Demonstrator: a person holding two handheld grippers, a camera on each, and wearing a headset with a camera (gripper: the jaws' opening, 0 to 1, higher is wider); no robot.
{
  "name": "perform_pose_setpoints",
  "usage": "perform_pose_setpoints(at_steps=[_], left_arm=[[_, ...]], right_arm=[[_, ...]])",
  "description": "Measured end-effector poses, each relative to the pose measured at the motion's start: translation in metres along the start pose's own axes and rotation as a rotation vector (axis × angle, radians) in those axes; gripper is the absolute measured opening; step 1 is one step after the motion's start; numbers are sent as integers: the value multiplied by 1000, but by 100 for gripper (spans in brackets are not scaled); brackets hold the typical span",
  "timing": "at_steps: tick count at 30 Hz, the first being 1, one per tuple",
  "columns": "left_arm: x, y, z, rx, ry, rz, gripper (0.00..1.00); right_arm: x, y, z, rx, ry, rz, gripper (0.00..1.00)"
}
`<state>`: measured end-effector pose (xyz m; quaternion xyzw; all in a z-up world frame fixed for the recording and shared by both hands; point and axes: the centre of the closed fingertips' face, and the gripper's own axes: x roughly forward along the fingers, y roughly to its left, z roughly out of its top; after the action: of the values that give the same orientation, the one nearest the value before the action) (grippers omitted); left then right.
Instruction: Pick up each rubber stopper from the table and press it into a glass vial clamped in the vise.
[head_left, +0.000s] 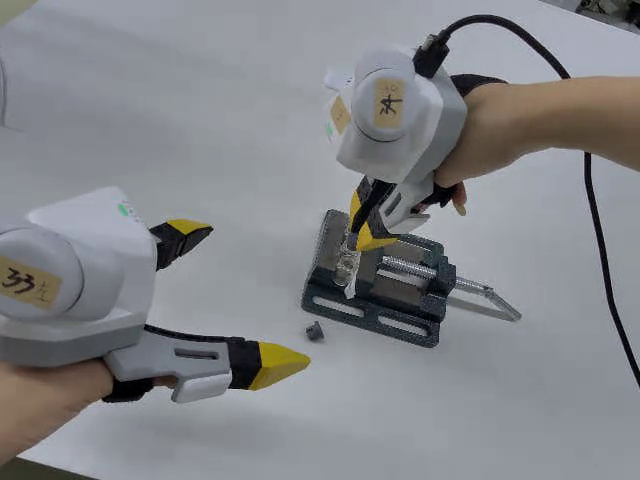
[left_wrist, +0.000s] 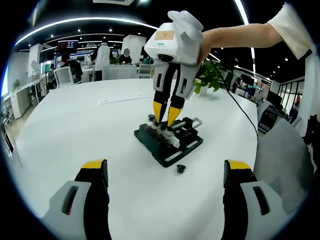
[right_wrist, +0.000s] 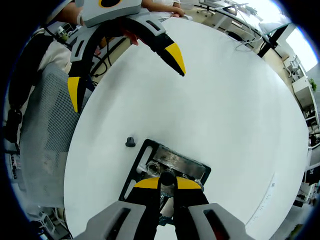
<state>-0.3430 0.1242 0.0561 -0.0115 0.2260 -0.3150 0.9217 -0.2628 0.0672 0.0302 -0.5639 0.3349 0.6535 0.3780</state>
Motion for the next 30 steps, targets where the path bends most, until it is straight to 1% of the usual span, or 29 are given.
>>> perform_pose_setpoints(at_steps=[4, 8, 9, 12, 16, 19, 28, 30], left_arm=[[1, -1, 0, -1, 0, -2, 95], [1, -2, 1, -1, 0, -4, 95], [1, -2, 1, 0, 0, -3, 95], [1, -2, 1, -3, -2, -1, 95], [0, -2, 1, -2, -1, -1, 95], [1, -3, 0, -2, 2, -2, 95], [1, -5, 1, -3, 3, -4, 94], [1, -5, 0, -4, 6, -4, 94]], right_arm=[[0, 0, 0, 28, -2, -4, 3], [0, 2, 0, 22, 1, 0, 3], [0, 2, 0, -14, -4, 2, 4], [-1, 5, -3, -14, -21, -3, 4], [-1, 4, -3, 2, -52, -14, 5], [-1, 3, -2, -8, -60, -18, 6], [-1, 2, -2, -37, -43, -17, 6], [-1, 1, -2, -31, -47, -18, 7]])
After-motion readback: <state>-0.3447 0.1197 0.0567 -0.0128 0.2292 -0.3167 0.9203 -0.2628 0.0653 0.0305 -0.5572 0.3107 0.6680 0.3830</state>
